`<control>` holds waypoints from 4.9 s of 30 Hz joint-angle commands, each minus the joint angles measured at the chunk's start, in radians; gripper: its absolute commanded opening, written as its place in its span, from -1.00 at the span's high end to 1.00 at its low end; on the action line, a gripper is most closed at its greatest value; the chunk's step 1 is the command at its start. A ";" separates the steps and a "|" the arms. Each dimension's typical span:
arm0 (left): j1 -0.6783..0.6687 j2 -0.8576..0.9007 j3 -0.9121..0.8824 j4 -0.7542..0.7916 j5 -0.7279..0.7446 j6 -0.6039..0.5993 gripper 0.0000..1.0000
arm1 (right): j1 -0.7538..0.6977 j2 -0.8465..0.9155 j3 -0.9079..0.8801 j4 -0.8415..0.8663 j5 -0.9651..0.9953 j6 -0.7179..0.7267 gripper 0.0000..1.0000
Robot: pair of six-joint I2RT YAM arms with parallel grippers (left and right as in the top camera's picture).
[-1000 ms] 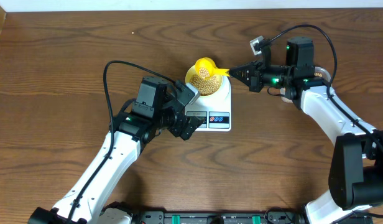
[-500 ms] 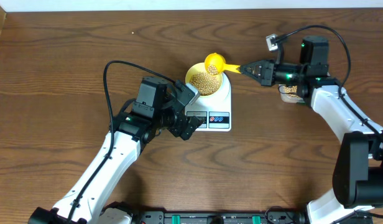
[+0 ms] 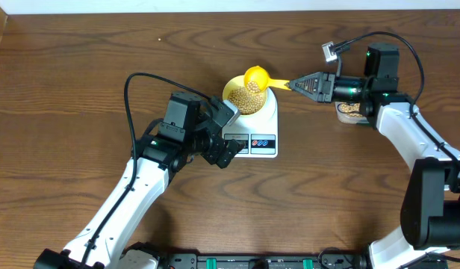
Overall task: Scoop item into bowl and weigh 50g on scale
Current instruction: 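Carry the scoop right back over the soybean tub, right gripper, then lower the scoop into the soybean tub with the right gripper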
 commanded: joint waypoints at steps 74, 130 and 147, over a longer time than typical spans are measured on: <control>0.004 0.008 -0.006 -0.002 0.013 0.013 -0.84 | -0.646 -0.296 -0.005 -0.756 0.271 -0.534 0.98; 0.004 0.008 -0.006 -0.003 0.013 0.013 -0.84 | -0.418 -0.295 -0.005 -0.571 0.775 -1.196 0.98; 0.004 0.008 -0.006 -0.003 0.013 0.013 -0.84 | -0.419 -0.295 -0.005 -0.607 0.689 -0.773 0.98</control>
